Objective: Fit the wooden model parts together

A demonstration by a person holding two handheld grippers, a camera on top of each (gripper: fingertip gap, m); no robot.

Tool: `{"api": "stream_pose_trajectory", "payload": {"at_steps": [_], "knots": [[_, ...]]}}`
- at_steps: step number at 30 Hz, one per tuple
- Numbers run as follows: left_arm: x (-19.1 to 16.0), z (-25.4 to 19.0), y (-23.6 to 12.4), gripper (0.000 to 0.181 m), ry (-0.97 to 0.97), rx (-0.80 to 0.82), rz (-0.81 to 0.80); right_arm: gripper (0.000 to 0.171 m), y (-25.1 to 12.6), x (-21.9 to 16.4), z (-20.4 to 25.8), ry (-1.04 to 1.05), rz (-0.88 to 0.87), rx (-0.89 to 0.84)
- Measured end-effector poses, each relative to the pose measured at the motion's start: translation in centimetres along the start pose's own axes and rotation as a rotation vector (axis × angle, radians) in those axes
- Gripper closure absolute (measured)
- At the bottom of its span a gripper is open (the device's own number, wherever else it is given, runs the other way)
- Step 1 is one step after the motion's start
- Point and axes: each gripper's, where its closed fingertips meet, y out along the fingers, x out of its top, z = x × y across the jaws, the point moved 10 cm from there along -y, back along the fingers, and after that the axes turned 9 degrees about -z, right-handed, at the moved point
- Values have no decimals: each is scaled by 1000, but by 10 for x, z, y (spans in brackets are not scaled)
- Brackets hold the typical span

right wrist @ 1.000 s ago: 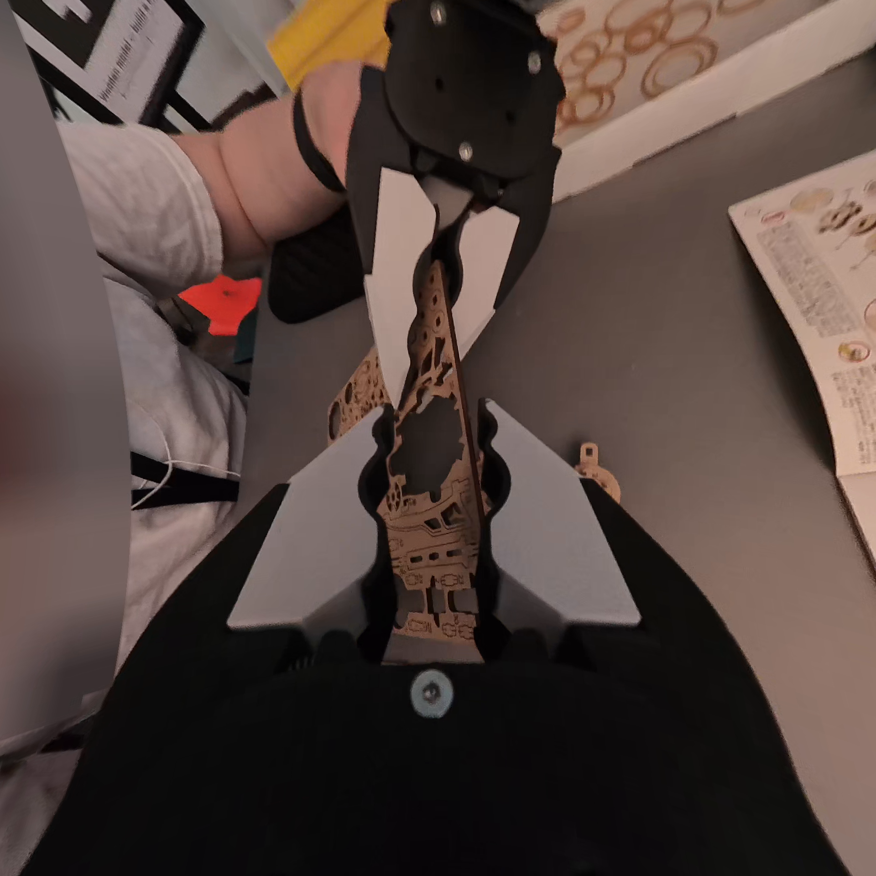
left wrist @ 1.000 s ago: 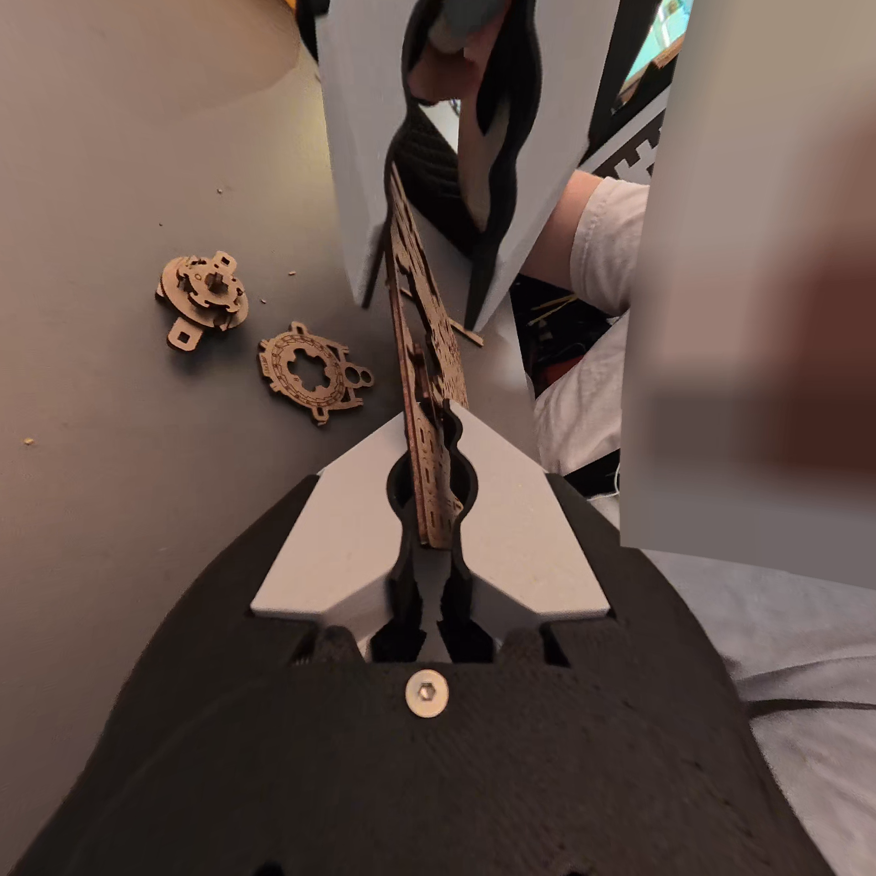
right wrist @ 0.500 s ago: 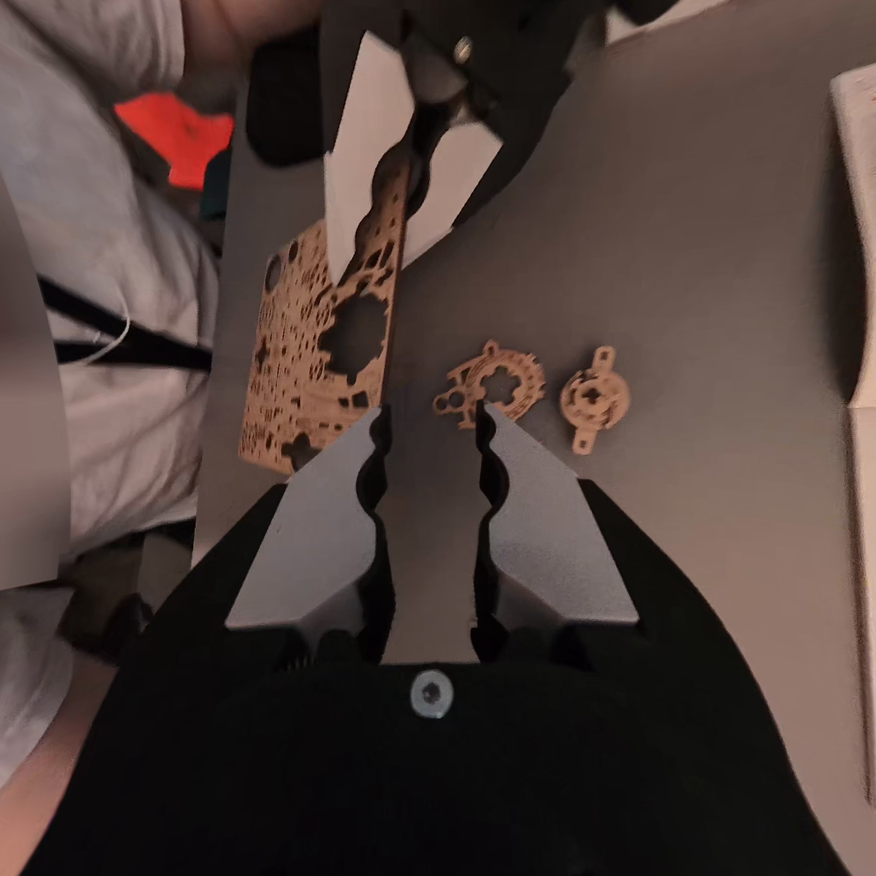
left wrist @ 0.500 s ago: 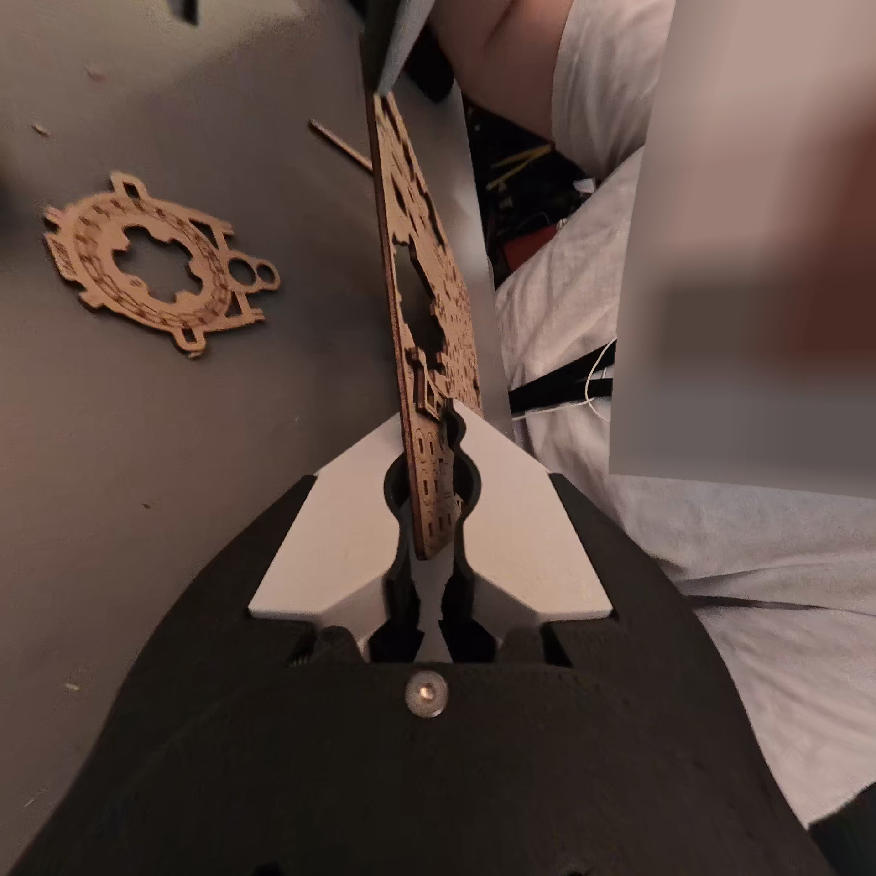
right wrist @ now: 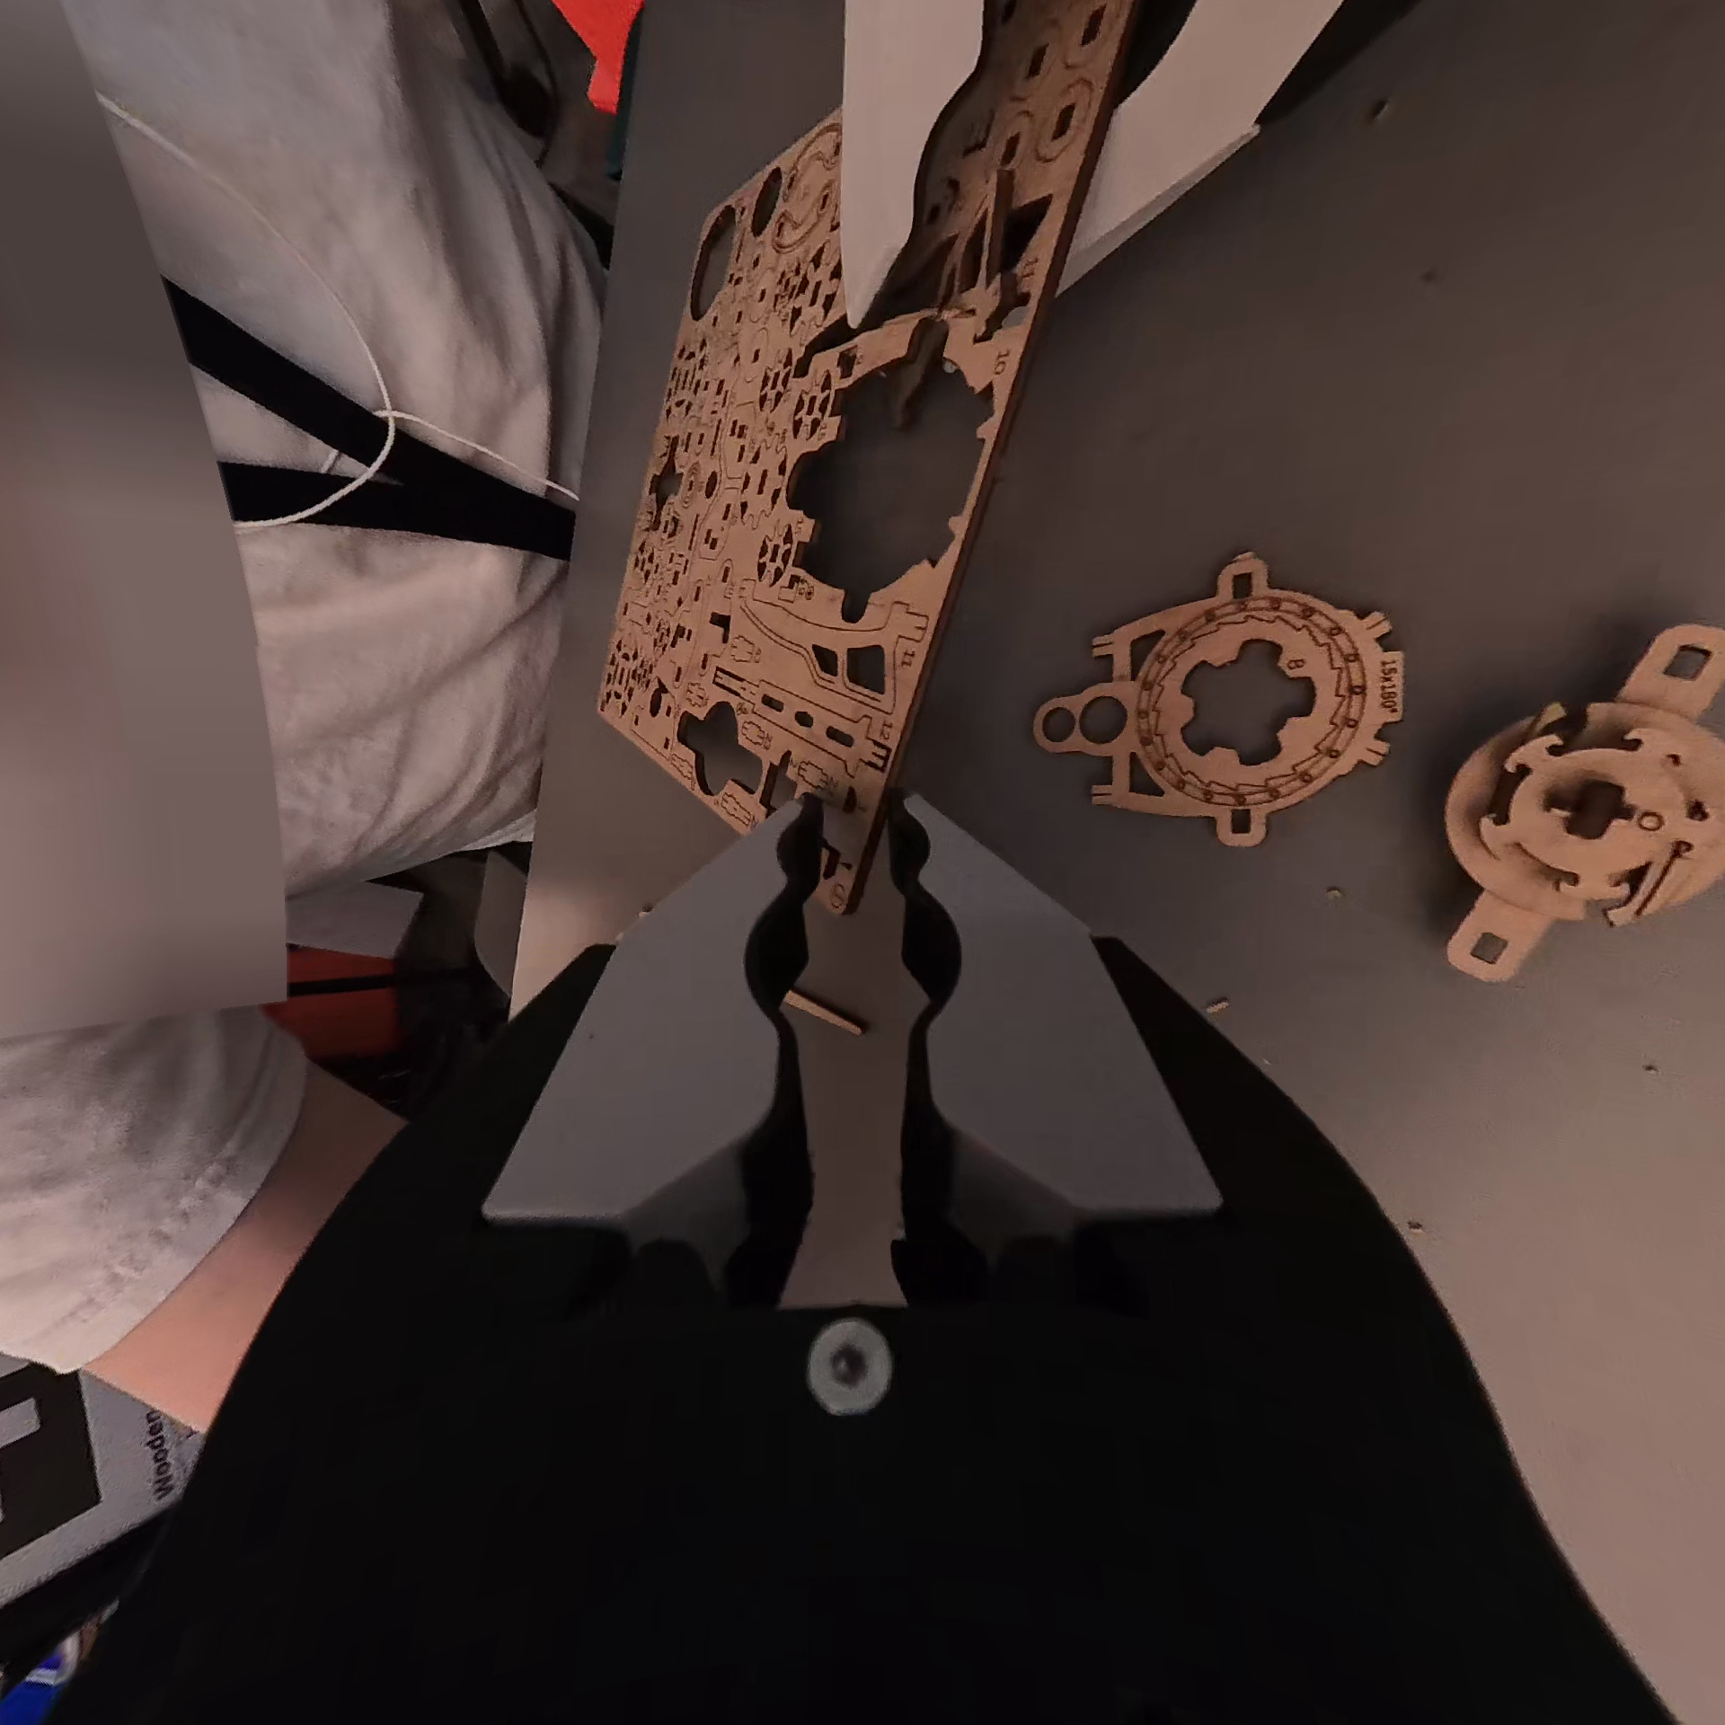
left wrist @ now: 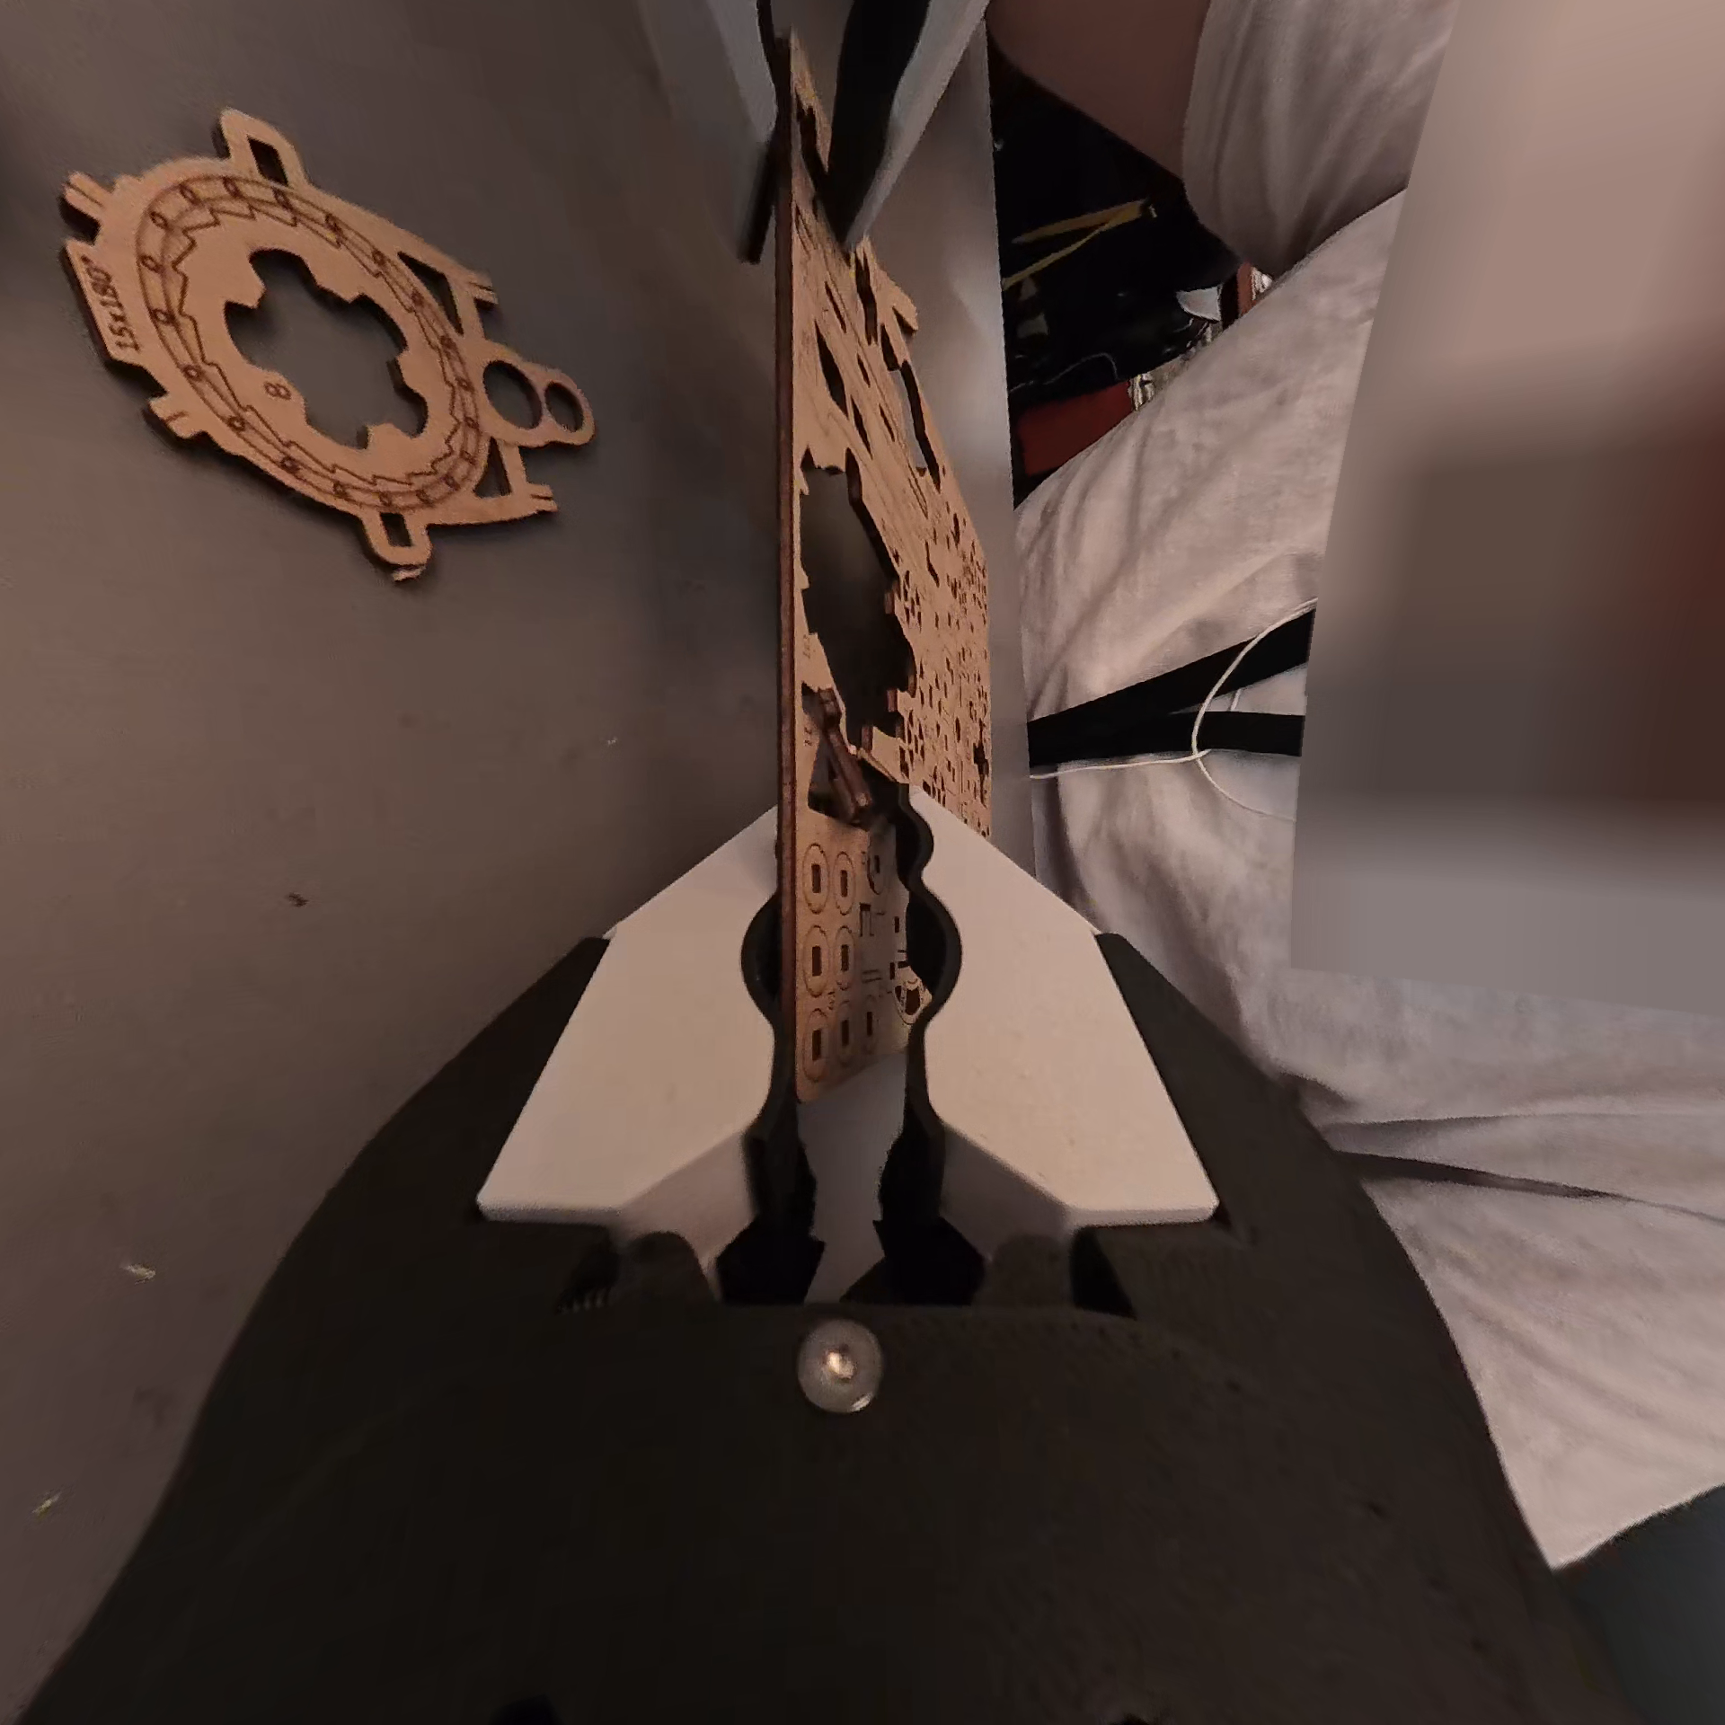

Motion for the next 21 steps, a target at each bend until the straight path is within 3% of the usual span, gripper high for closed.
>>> {"api": "stream_pose_trajectory", "payload": {"at_steps": [15, 21], "knots": [[1, 8, -19, 161, -54, 15, -84, 160, -3, -1, -9, -23, -28, -36], [6, 11, -38, 157, -74, 40, -210, 160, 5, -1, -12, -25, -2, -34]]}}
